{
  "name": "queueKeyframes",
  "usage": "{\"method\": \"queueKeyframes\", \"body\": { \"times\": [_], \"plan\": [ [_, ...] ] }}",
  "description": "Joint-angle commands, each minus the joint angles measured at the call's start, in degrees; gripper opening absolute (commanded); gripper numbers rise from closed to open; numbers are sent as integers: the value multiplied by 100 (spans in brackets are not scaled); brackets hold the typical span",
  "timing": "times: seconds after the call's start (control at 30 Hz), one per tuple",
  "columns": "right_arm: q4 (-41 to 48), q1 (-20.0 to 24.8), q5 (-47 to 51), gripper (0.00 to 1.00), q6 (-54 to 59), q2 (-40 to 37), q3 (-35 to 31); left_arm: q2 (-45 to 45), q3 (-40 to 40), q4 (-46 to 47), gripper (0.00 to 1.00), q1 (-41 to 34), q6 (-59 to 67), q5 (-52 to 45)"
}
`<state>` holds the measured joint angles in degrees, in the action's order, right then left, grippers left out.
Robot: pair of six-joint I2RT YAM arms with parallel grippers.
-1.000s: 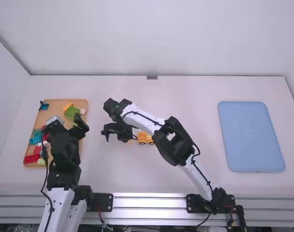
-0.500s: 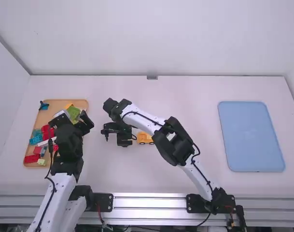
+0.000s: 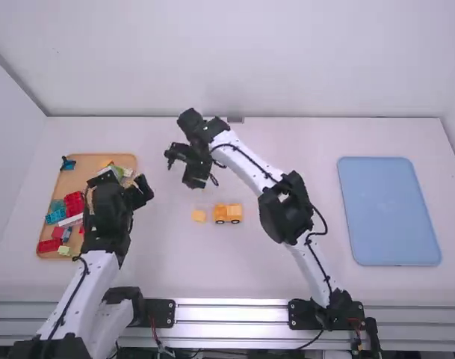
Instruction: Assemble lego blocks to make yellow taxi
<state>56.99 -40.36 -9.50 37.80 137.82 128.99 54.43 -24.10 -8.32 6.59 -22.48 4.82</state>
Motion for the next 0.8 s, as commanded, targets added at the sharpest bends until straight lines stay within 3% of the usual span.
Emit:
{"method": "queueKeyframes", "body": {
  "times": [0.0, 0.1, 0.17, 0.23, 0.43, 0.47, 0.6, 0.77],
  "plan": [
    [-160, 107, 175, 98, -656, -459, -243, 166, -461, 79, 99, 11, 398, -671],
    [-782, 326, -396, 98, -616, -896, -1126, 468, -721, 295, 99, 22, 752, -1005],
    [-1847, 444, -188, 98, -911, -1604, -2417, 708, -839, 374, 99, 13, 734, -1003],
    [-2382, 466, -28, 98, -1023, -2028, -3088, 804, -855, 326, 99, 13, 800, -1099],
    [-4282, 632, 4, 98, -811, -4269, -5812, 1108, -901, 160, 99, -2, 2245, -2951],
    [-4704, 765, -92, 98, -940, -4776, -6358, 1161, -1051, 579, 99, -57, 2490, -3108],
    [-5652, 1211, -605, 99, -1102, -5615, -7396, 1362, -1633, 1899, 99, -323, 3355, -3241],
    [-7442, 1967, -1740, 98, -1215, -6148, -8730, 1996, -2514, 3493, 99, -1346, 4369, -2297]
  ]
}}
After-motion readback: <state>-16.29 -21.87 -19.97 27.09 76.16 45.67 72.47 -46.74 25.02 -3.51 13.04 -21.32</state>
